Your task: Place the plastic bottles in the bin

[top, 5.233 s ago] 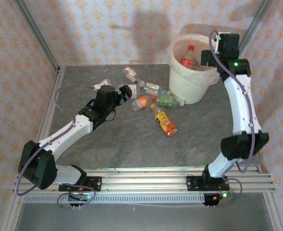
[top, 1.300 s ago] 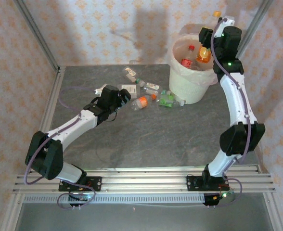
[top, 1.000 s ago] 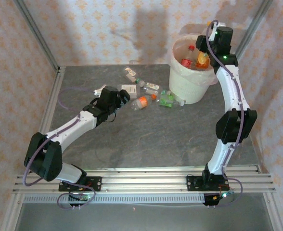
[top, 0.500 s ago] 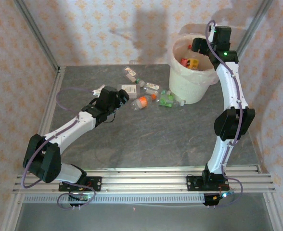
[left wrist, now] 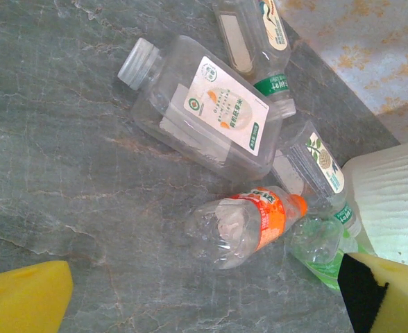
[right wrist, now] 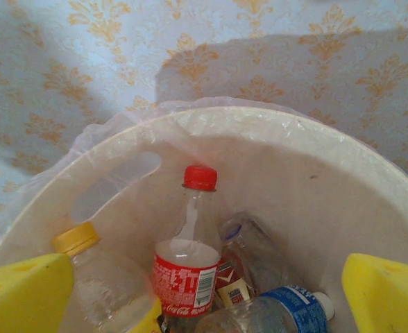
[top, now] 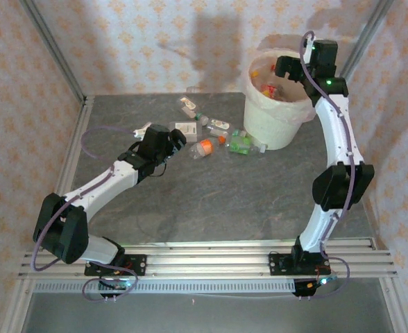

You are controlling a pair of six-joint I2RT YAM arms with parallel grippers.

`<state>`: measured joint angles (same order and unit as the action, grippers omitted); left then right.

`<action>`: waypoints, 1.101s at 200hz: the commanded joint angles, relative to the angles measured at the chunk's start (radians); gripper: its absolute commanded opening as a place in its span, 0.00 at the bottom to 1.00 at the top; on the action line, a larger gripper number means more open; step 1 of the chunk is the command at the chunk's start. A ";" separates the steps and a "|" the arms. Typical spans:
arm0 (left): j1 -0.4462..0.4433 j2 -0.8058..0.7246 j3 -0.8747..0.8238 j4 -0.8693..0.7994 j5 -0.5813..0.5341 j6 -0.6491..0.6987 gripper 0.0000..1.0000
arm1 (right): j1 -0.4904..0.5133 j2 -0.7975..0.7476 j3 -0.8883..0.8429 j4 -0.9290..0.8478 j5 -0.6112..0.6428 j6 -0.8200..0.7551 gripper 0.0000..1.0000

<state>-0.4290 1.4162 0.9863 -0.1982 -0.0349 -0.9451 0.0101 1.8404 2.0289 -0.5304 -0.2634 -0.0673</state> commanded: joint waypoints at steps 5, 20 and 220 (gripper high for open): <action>0.010 0.034 0.003 0.004 -0.001 -0.010 1.00 | -0.001 -0.100 -0.052 0.071 -0.042 0.019 0.99; 0.011 0.046 0.009 0.008 0.010 -0.013 1.00 | -0.001 -0.146 -0.101 0.089 -0.070 0.028 0.99; 0.001 0.023 0.092 -0.120 -0.089 0.111 1.00 | 0.387 -0.157 -0.430 -0.215 -0.159 -0.690 0.99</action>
<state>-0.4294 1.4910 1.0283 -0.2379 -0.0307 -0.9054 0.3889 1.6409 1.5864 -0.6899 -0.5350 -0.6651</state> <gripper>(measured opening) 0.994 0.993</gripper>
